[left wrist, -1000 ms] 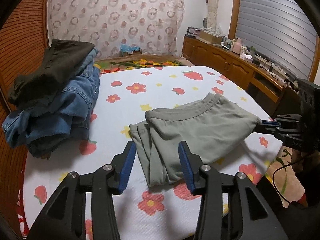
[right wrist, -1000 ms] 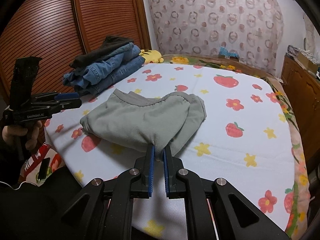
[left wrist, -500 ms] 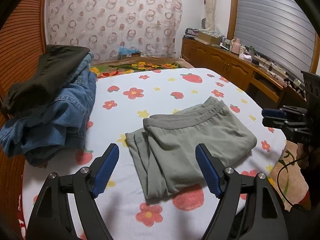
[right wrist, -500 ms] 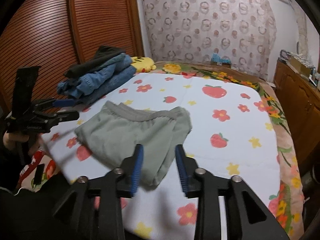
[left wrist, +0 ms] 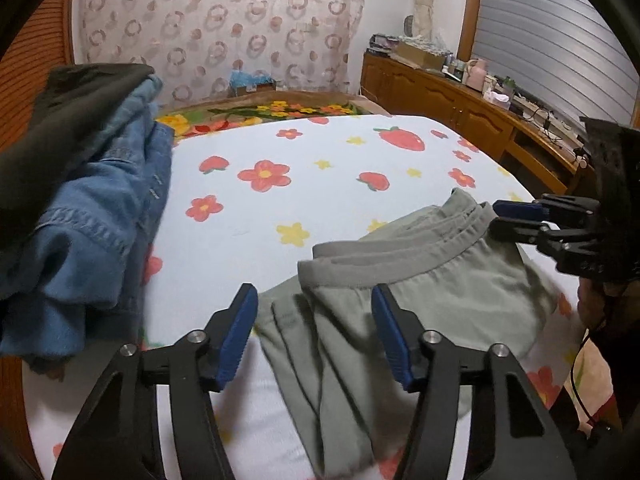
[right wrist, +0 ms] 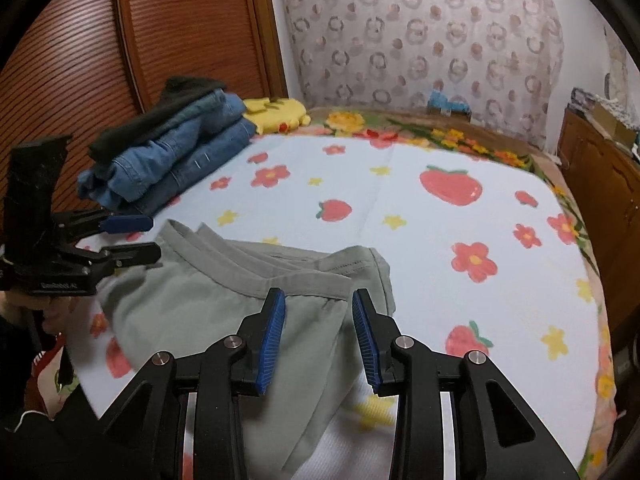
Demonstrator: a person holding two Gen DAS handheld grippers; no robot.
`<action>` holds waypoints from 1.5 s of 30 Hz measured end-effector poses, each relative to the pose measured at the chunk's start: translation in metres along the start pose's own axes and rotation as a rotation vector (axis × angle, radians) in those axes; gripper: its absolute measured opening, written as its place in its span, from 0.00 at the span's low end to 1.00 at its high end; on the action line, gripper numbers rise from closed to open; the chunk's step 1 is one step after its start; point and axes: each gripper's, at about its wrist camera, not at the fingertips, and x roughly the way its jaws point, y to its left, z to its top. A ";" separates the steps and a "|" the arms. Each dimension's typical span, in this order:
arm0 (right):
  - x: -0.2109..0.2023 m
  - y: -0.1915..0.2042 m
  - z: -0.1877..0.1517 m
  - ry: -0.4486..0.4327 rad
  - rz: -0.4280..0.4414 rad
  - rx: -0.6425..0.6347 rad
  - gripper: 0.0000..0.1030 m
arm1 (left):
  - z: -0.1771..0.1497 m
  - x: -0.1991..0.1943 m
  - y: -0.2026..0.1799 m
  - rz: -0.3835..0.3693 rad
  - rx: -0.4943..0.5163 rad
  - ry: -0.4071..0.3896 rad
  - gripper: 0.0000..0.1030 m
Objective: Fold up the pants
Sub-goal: 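Open the left gripper and pull it back from the shorts, then close the left gripper on the shorts' waistband edge while the right gripper grasps the other end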
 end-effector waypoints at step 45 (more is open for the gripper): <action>0.015 -0.012 0.004 0.050 -0.050 0.058 0.47 | -0.011 0.013 0.014 0.036 -0.045 0.064 0.61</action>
